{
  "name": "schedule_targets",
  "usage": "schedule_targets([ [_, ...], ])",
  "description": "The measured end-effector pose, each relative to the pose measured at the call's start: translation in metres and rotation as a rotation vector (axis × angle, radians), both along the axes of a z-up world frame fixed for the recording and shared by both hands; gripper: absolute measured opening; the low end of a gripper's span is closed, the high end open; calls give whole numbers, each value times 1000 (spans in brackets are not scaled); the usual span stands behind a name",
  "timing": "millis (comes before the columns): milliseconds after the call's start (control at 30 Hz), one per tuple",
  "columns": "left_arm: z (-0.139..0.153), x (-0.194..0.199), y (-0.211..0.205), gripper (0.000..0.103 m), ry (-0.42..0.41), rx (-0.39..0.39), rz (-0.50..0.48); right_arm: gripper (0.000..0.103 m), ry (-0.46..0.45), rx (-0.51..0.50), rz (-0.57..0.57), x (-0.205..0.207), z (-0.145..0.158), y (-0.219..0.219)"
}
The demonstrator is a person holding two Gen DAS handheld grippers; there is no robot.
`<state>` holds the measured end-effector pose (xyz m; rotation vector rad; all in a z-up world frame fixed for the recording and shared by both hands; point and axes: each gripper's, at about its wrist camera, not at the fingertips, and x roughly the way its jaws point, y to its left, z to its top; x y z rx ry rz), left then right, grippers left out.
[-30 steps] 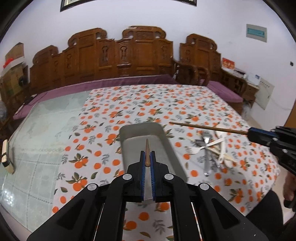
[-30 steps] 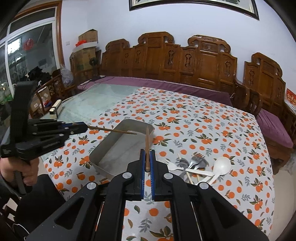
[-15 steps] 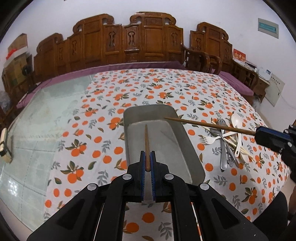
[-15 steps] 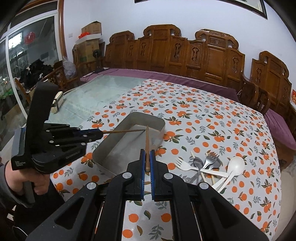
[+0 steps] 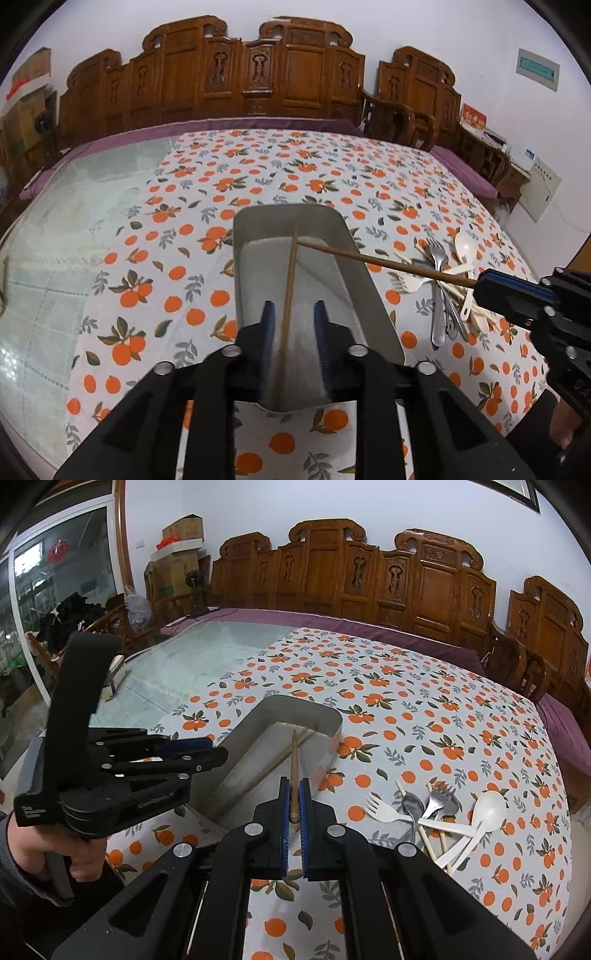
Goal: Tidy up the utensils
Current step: 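Carry the chopstick into the grey tray and open the right gripper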
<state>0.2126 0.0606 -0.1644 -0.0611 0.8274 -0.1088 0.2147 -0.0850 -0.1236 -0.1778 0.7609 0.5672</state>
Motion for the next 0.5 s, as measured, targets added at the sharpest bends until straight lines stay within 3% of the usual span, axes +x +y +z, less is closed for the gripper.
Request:
schedule_targets([
  [100, 5, 0, 5, 23, -19, 17, -1, 6, 8, 9, -5, 8, -3, 5],
  [267, 12, -1, 21, 38, -58, 64, 23, 6, 3, -25, -3, 18, -13, 19],
  [500, 12, -7, 43, 47, -62, 35, 41, 6, 43, -26, -7, 30, -32, 36],
])
